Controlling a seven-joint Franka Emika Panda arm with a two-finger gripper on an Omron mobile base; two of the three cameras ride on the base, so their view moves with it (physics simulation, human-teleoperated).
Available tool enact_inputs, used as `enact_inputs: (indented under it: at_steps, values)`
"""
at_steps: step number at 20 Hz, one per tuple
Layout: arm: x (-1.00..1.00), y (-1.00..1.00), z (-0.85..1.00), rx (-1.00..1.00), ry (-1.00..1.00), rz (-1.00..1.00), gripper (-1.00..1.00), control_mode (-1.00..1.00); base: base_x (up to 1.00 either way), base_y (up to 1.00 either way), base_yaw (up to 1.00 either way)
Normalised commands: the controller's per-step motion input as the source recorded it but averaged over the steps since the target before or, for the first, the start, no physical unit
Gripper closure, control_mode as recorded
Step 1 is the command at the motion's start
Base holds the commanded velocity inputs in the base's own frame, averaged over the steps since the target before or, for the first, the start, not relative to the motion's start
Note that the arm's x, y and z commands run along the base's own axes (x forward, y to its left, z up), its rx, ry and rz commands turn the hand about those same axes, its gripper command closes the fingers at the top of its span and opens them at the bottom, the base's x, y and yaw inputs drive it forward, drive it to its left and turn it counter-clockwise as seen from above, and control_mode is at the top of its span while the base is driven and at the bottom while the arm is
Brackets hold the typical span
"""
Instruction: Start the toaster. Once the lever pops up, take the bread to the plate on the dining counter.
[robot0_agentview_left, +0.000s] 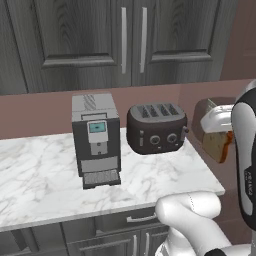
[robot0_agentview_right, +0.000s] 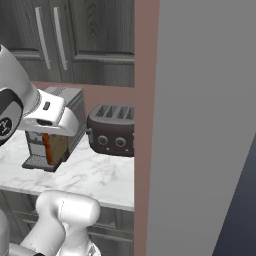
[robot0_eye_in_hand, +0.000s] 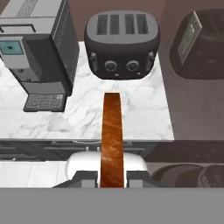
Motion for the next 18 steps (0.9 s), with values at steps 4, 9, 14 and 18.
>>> enact_inputs:
  at_steps: [4, 9, 14, 18]
  values:
    - [-0.01, 0.0, -0.02, 0.0, 0.0, 0.0, 1.0, 1.0, -0.13, 0.0, 0.0]
    - [0.0, 0.0, 0.0, 0.0, 0.0, 0.0, 1.0, 1.0, -0.49, 0.0, 0.03]
    - [0.0, 0.0, 0.0, 0.0, 0.0, 0.0, 1.0, 1.0, -0.83, 0.13, 0.2]
    - [0.0, 0.0, 0.0, 0.0, 0.0, 0.0, 1.0, 1.0, -0.6, 0.5, 0.35]
